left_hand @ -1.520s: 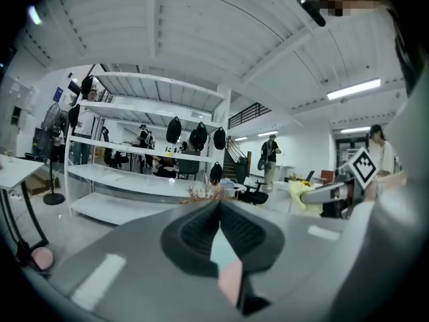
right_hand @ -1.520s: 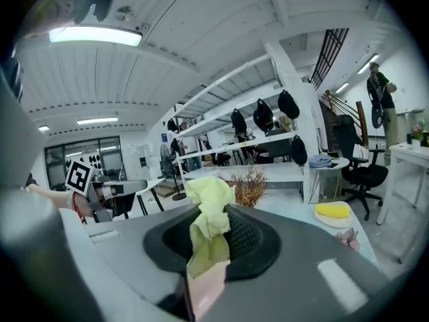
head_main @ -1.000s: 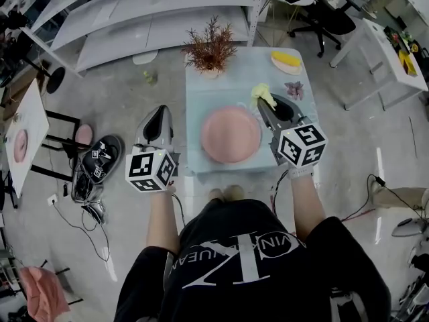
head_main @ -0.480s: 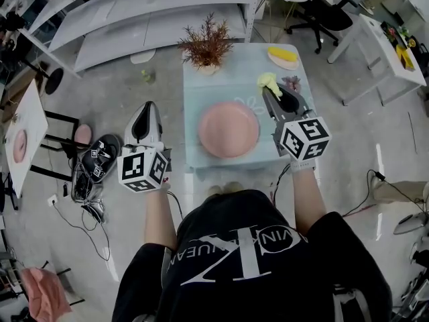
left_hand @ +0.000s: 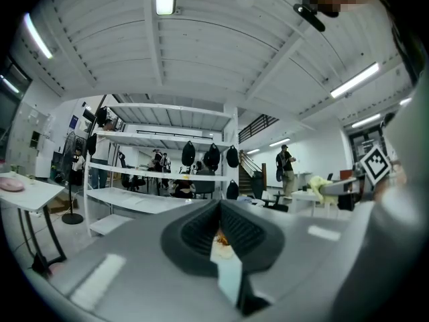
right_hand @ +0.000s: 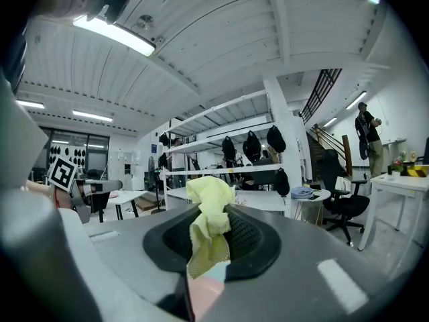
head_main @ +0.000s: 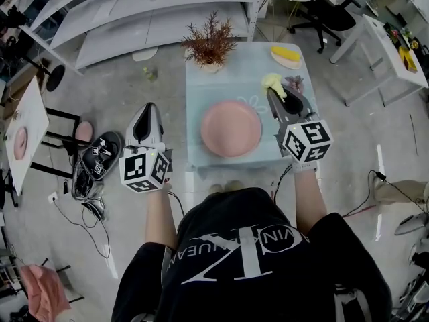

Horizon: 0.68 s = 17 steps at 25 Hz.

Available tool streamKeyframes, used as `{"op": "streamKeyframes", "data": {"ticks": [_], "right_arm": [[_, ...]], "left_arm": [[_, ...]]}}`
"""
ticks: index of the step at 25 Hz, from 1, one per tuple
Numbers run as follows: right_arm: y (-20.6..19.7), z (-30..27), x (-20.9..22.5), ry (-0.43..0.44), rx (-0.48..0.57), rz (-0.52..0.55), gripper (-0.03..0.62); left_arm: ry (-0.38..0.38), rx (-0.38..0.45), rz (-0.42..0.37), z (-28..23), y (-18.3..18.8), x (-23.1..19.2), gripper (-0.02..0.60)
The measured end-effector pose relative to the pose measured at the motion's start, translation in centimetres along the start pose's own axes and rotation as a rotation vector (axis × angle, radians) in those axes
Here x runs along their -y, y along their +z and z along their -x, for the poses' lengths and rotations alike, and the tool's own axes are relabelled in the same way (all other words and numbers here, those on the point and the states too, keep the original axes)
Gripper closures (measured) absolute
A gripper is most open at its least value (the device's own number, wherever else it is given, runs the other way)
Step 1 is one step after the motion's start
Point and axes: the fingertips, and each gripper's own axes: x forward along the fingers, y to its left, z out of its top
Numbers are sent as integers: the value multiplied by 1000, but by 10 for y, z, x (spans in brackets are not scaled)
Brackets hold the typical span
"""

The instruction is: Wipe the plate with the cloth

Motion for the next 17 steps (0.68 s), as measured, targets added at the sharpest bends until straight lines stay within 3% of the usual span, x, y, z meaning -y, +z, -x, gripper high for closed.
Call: {"op": "streamKeyframes", "data": {"ticks": [17], "right_arm": [[-7, -1, 6, -6, -7, -6, 508]], "left_arm": [[-7, -4, -10, -9, -2, 5, 581]]}}
